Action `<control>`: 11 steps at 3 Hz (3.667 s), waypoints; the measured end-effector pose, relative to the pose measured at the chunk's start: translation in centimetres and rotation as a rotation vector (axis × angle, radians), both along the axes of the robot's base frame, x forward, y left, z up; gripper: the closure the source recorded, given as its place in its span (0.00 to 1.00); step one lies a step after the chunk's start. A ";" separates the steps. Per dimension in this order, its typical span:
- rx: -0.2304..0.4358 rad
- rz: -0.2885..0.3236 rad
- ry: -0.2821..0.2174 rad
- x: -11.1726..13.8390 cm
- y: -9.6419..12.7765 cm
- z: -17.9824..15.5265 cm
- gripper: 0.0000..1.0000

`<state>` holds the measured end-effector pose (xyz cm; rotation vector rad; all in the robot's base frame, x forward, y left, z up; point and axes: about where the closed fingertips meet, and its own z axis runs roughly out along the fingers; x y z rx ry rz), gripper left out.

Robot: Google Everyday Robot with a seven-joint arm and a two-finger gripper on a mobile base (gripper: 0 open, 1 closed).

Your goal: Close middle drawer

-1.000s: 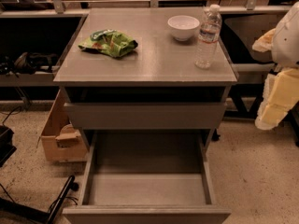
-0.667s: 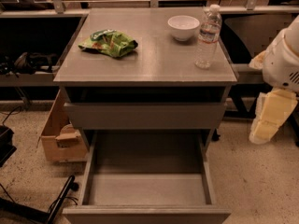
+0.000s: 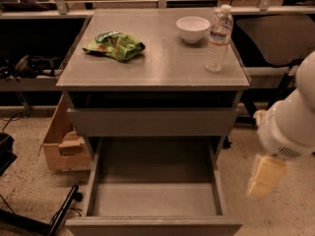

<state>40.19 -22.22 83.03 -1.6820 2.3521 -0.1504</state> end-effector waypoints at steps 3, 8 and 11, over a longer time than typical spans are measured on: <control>0.016 -0.050 0.019 -4.5 0.1 -14.9 0.00; 0.080 0.058 0.182 -11.3 3.4 -35.7 0.41; 0.206 0.060 0.126 -9.4 7.2 -42.2 1.00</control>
Offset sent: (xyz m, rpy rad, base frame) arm -0.0679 0.0000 -0.2304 0.0253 0.0516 -0.0799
